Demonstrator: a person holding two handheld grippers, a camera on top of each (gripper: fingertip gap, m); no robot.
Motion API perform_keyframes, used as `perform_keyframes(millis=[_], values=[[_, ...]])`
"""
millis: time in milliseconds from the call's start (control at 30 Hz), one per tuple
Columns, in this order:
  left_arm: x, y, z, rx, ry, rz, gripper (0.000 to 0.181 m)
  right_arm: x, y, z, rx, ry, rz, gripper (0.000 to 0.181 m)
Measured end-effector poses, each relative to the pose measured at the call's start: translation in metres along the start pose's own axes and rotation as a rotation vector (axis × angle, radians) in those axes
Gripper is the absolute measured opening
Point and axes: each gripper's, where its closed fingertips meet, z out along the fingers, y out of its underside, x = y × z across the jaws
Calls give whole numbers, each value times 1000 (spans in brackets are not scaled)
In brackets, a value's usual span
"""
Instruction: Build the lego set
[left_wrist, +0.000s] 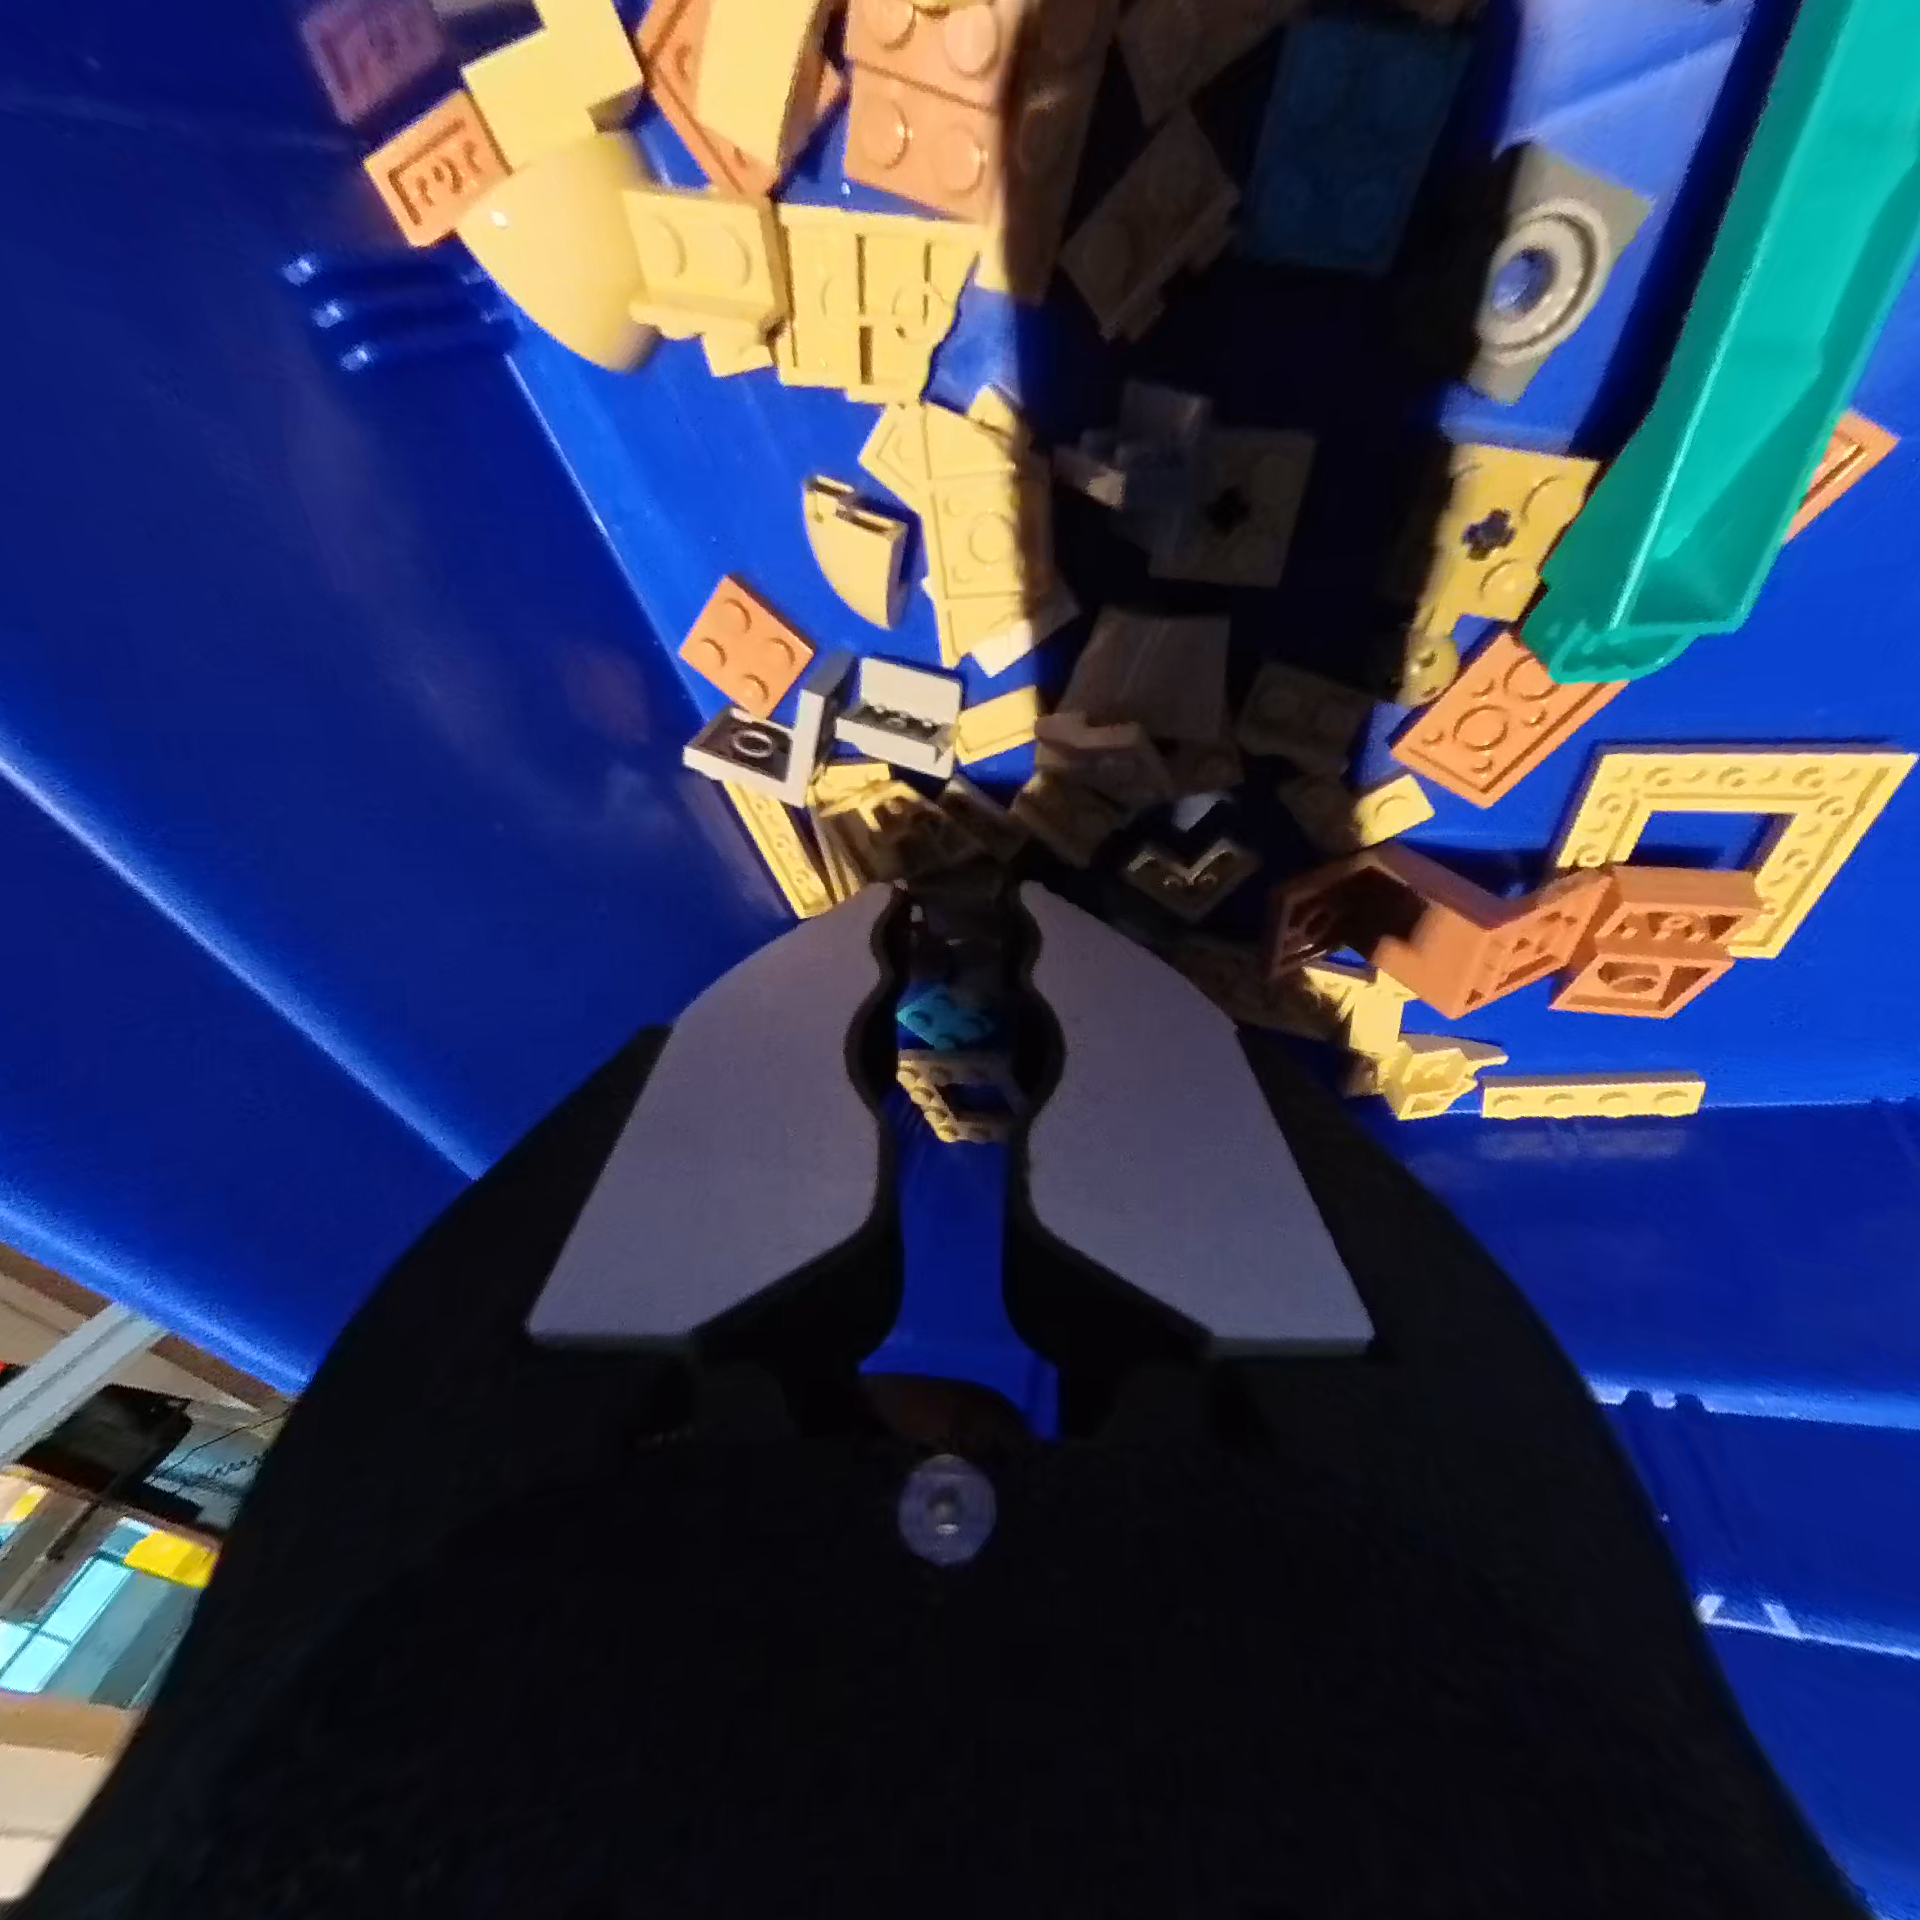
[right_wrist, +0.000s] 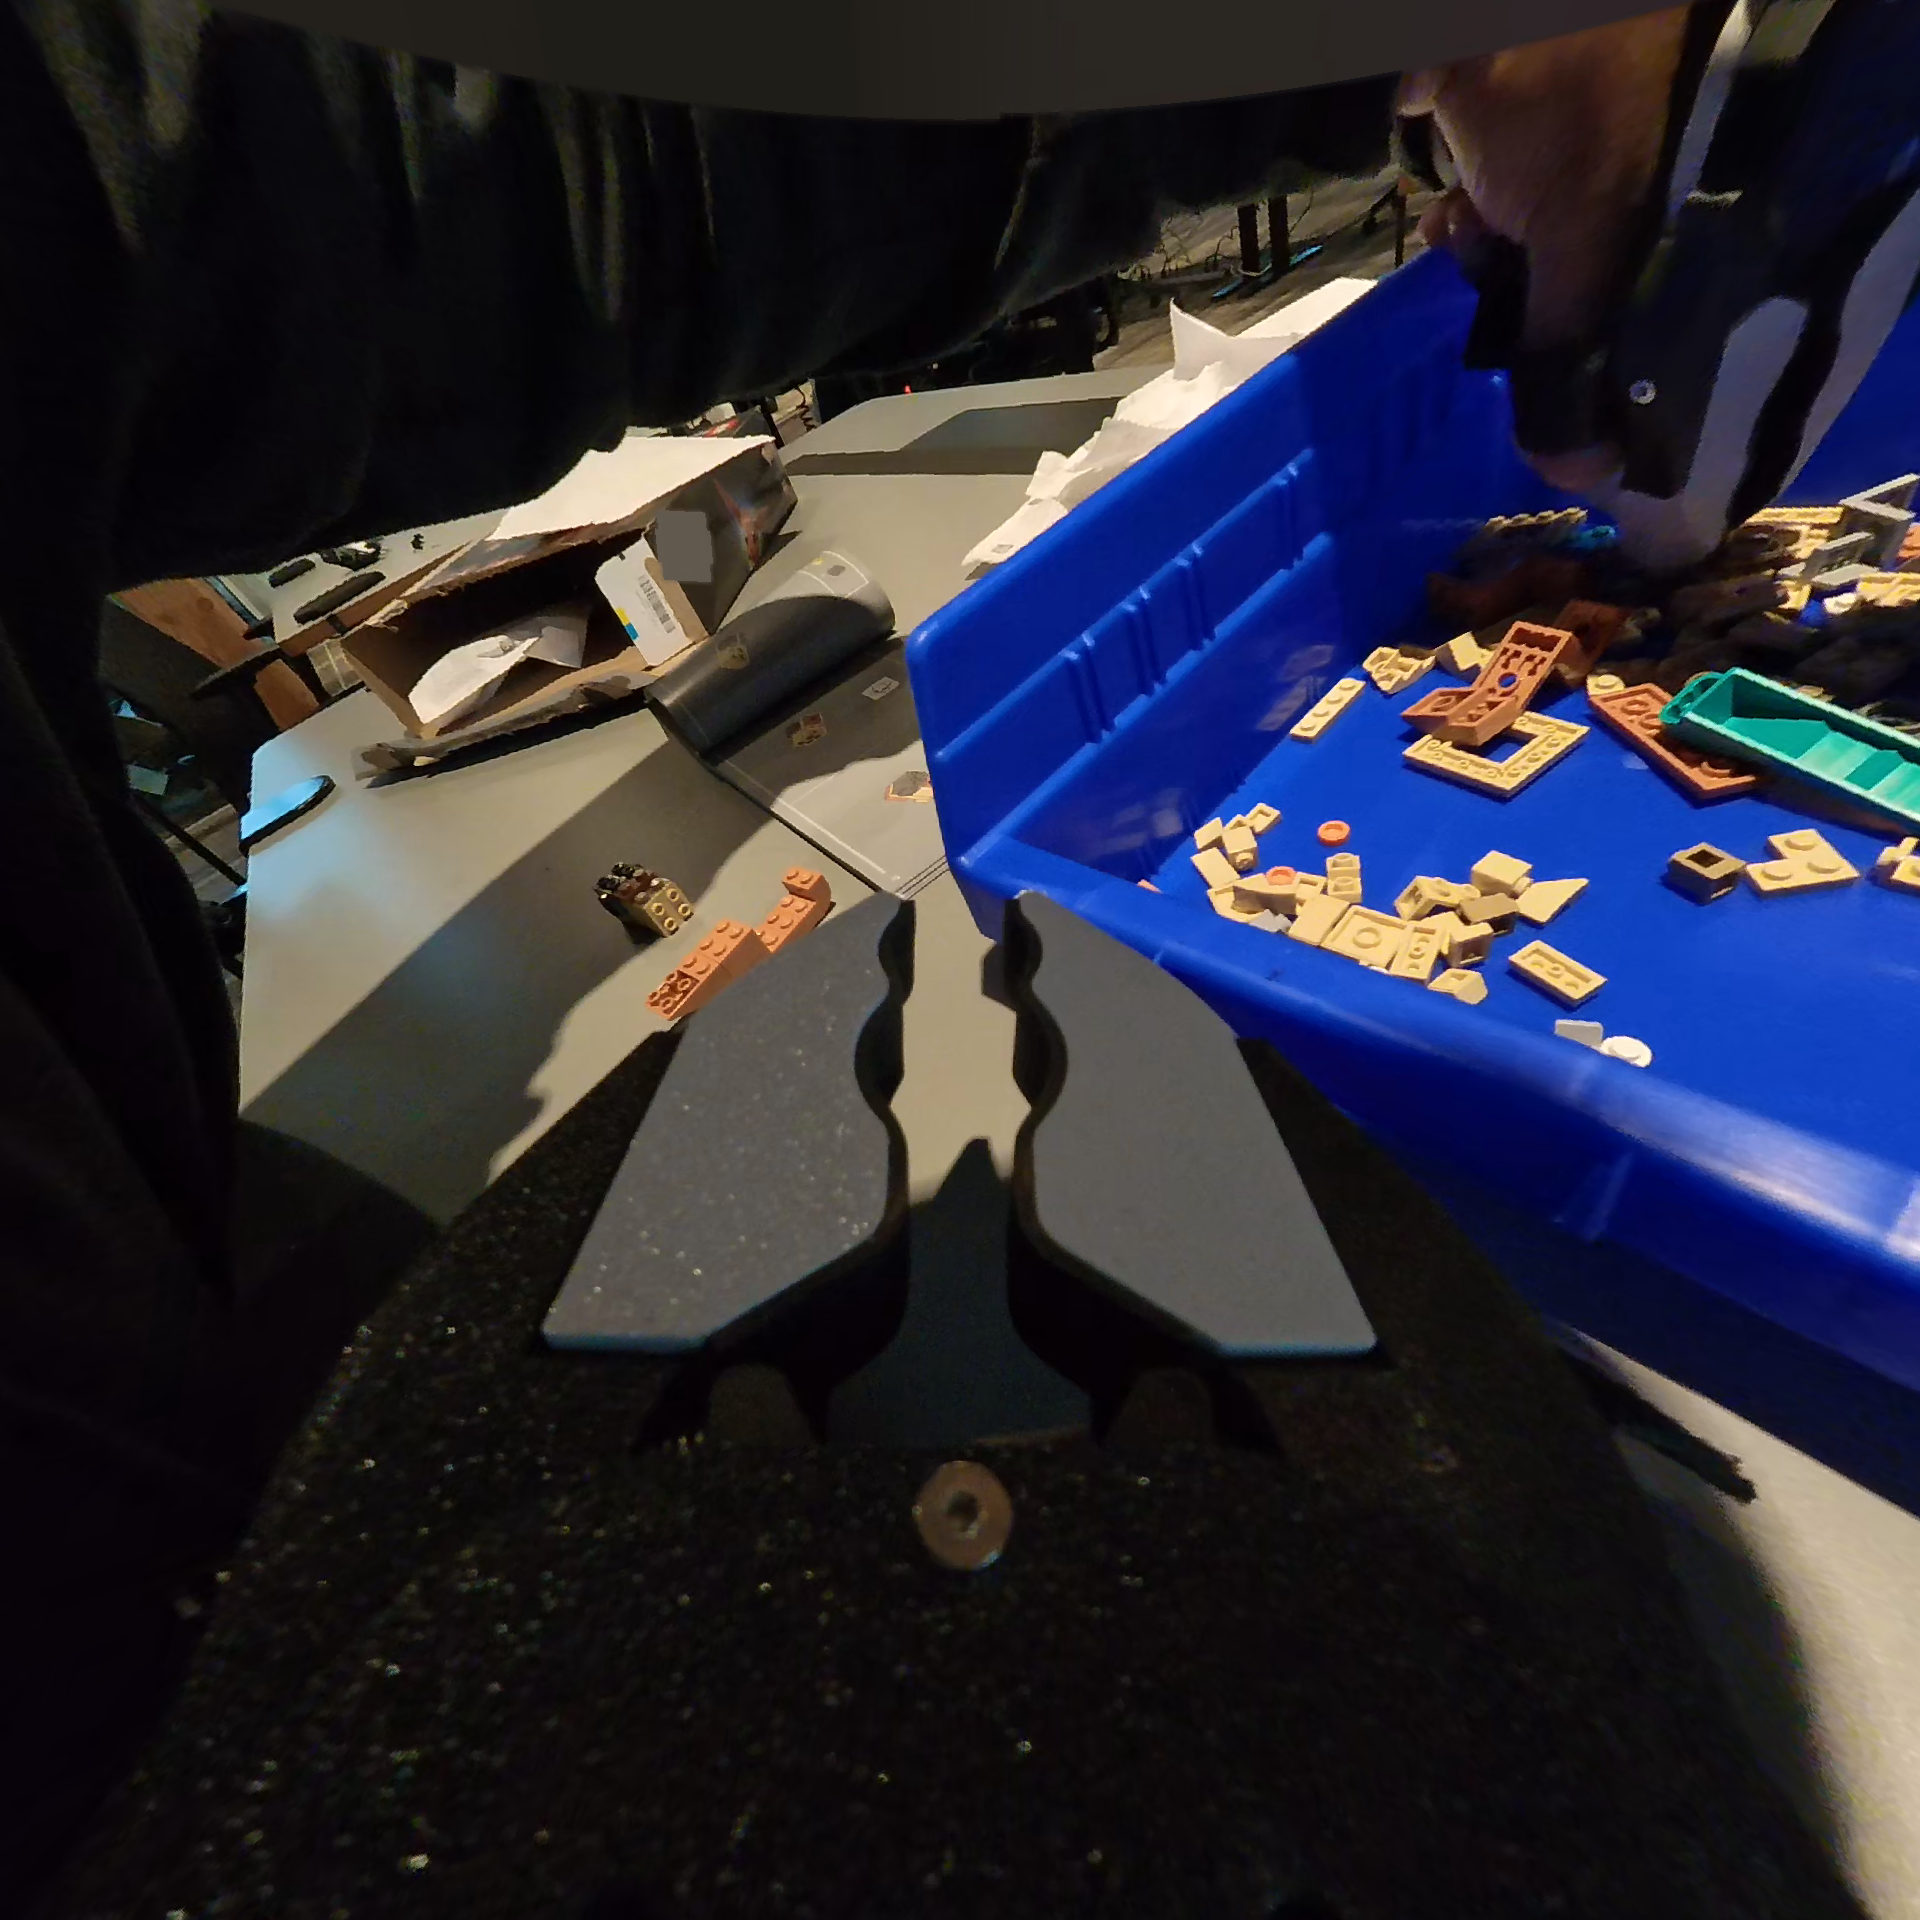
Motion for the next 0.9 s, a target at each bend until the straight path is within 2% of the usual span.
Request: perform_keyframes(millis=[300,433,533,667,800,900], values=[[0,-3,-4,46,9,-14,16,0,0,0,2,0,0,15],[-4,-5,-21,113,-27,-33,16,1,0,0,3,1,6,15],[-3,-9,-41,220,-33,-68,16,1,0,0,1,2,3,15],[5,-25,-85,532,2,-165,16,2,-1,0,7,6,2,15],[38,-38,-167,1064,177,-333,16,4,-5,-1,29,15,-8,15],[74,-23,-228,1450,351,-459,16,2,-10,-1,63,16,-51,16]])
